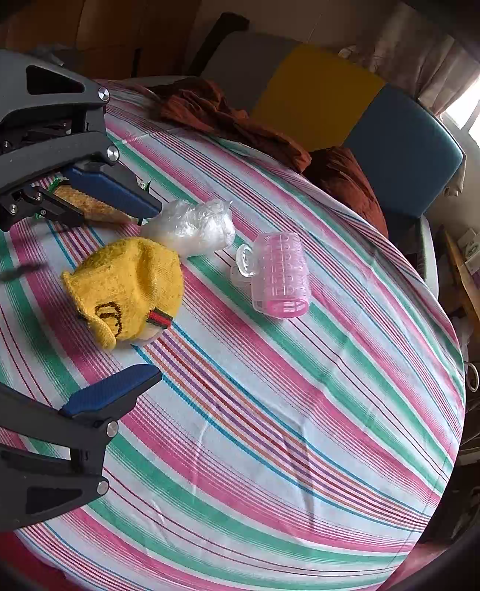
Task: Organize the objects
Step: 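Grasp the cracker packet with the left tool while the right grasps the yellow glove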
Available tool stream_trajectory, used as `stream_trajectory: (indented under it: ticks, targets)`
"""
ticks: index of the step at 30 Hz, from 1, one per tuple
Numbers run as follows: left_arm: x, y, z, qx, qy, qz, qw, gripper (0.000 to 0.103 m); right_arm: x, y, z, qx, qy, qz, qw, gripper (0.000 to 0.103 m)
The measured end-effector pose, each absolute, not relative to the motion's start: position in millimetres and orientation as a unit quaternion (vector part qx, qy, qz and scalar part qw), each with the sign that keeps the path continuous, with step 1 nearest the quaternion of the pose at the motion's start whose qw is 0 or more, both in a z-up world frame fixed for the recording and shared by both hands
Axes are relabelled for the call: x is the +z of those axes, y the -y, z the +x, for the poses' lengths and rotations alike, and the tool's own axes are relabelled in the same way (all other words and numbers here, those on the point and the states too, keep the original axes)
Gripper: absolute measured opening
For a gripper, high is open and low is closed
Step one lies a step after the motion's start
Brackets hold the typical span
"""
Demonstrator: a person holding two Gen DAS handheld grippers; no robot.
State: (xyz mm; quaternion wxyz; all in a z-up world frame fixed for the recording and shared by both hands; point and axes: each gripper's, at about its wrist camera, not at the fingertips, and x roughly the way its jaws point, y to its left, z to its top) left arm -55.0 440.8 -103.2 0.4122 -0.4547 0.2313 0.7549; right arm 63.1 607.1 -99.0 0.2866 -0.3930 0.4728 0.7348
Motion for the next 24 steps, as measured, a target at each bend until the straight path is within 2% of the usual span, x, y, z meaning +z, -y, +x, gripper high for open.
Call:
stream_trajectory:
  ticks: [8, 13, 24]
  targets:
    - [-96.3, -456.3, -55.9, 0.755, -0.241, -0.442, 0.420, 0.084, -100.7, -604.6, 61.3, 0.734, -0.470, -0.402, 0.280, 0.083]
    - [-109.5, -464.7, -65.2, 0.751, -0.243, -0.455, 0.411, 0.080, -100.5, -601.6, 54.2, 0.738, -0.457, -0.415, 0.275, 0.083]
    - [-113.3, -470.6, -71.4, 0.751, -0.234, -0.468, 0.402, 0.084, -99.4, -598.1, 52.7, 0.737, -0.438, -0.432, 0.280, 0.083]
